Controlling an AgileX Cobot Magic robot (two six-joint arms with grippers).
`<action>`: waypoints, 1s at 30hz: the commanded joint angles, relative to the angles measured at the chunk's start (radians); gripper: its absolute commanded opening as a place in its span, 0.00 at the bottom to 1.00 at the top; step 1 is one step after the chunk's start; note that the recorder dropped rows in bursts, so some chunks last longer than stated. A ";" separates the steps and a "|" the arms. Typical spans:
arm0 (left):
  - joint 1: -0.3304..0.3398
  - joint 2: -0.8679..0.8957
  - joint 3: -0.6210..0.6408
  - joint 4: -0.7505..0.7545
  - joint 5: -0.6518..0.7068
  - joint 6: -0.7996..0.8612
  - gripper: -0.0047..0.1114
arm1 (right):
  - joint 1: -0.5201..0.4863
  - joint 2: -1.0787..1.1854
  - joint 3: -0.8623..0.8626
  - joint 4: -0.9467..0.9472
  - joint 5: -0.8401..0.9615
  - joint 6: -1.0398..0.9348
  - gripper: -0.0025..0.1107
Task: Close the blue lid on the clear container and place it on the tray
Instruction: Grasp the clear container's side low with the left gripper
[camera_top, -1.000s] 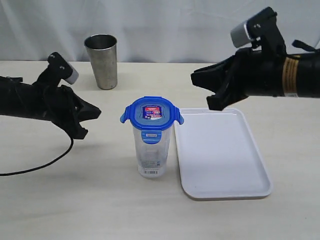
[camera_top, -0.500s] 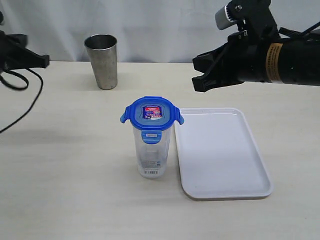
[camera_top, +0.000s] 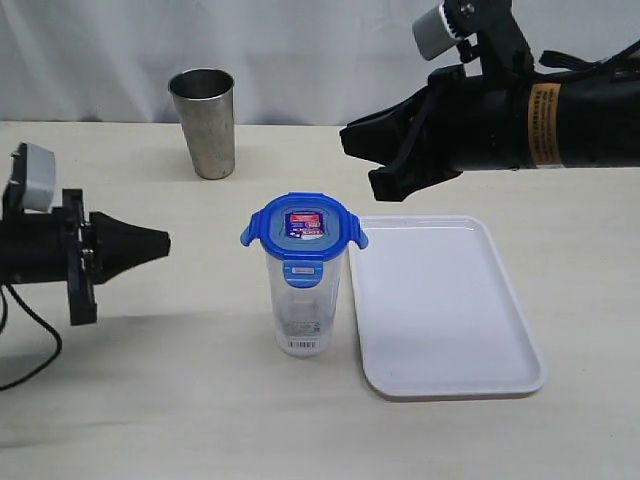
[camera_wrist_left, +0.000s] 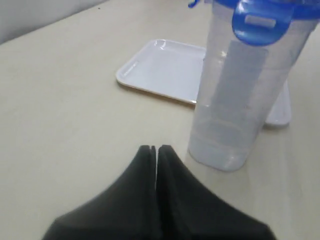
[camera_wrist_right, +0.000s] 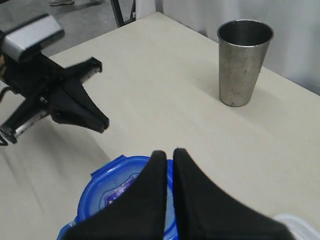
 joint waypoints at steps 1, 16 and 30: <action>-0.087 0.111 0.004 -0.074 -0.017 0.194 0.24 | -0.001 -0.004 0.004 -0.002 -0.011 -0.004 0.06; -0.371 0.143 0.002 -0.343 0.048 0.388 0.83 | -0.001 -0.004 0.004 -0.002 -0.009 0.028 0.06; -0.469 0.227 -0.109 -0.394 0.059 0.373 0.83 | -0.001 0.030 0.025 -0.002 -0.008 0.055 0.06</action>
